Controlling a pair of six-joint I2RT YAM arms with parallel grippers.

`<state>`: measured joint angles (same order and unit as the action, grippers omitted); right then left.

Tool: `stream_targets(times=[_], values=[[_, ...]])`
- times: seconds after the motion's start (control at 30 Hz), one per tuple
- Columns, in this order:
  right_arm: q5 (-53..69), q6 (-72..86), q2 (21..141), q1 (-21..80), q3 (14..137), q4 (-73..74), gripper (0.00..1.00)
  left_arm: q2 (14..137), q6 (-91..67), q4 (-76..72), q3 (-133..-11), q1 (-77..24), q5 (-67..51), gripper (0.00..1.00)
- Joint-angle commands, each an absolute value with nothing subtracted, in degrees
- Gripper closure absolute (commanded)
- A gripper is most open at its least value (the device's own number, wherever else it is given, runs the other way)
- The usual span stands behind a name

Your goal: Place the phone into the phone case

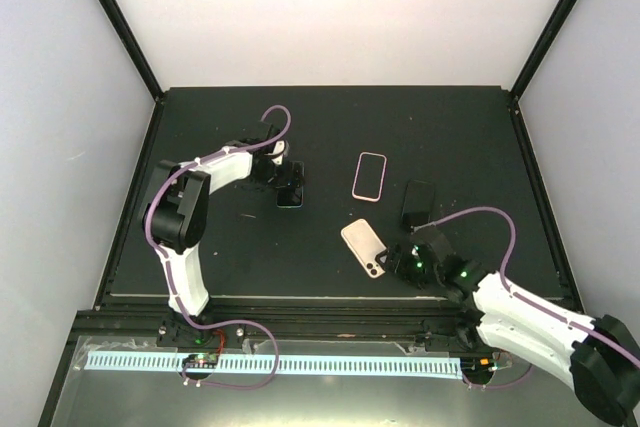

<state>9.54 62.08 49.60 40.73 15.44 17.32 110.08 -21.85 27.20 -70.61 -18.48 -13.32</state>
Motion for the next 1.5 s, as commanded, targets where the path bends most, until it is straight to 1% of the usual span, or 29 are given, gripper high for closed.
stream_targets(times=[0.0,0.1,0.2,0.43,0.63,0.77,0.9,0.97,1.1,1.2,1.33,1.47], values=[[8.7,71.1,44.3,41.1,10.5,6.9,0.27,112.9,-22.5,30.7,-72.3,-18.6,-11.6,0.08],[4.9,69.8,45.6,41.1,12.4,9.7,0.27,112.9,-22.5,30.8,-72.2,-18.5,-10.7,0.08],[4.1,69.2,48.4,41.1,13.7,9.3,0.27,113.2,-22.5,31.1,-72.5,-18.5,-10.5,0.08],[3.4,67.8,55.3,41.1,14.6,1.2,0.28,113.6,-22.8,30.7,-72.9,-18.6,-9.9,0.08],[-0.5,58.3,63.3,41.0,21.4,-0.6,0.29,114.7,-22.6,31.0,-75.0,-18.9,-6.4,0.06],[1.8,53.1,70.8,41.0,27.8,-1.7,0.3,115.4,-22.1,31.3,-76.9,-19.7,-4.7,0.05],[6.6,51.2,76.5,41.0,30.4,-6.2,0.32,117.0,-22.1,32.2,-78.6,-20.5,-4.3,0.04],[7.0,50.0,78.4,41.0,32.3,-6.0,0.32,117.8,-22.1,32.7,-79.5,-20.9,-4.0,0.04],[4.6,48.1,77.1,41.0,34.5,-1.1,0.32,119.5,-22.1,33.8,-81.0,-21.7,-3.0,0.03],[2.6,47.7,72.7,41.0,34.1,1.5,0.32,120.7,-22.5,35.6,-82.1,-22.2,-1.2,0.03],[-0.9,47.9,67.3,41.0,33.0,7.1,0.28,121.4,-23.3,38.0,-82.9,-23.1,1.2,0.03],[-1.8,49.9,62.0,41.0,30.7,11.5,0.28,121.4,-23.6,39.1,-82.7,-24.3,2.9,0.05]])
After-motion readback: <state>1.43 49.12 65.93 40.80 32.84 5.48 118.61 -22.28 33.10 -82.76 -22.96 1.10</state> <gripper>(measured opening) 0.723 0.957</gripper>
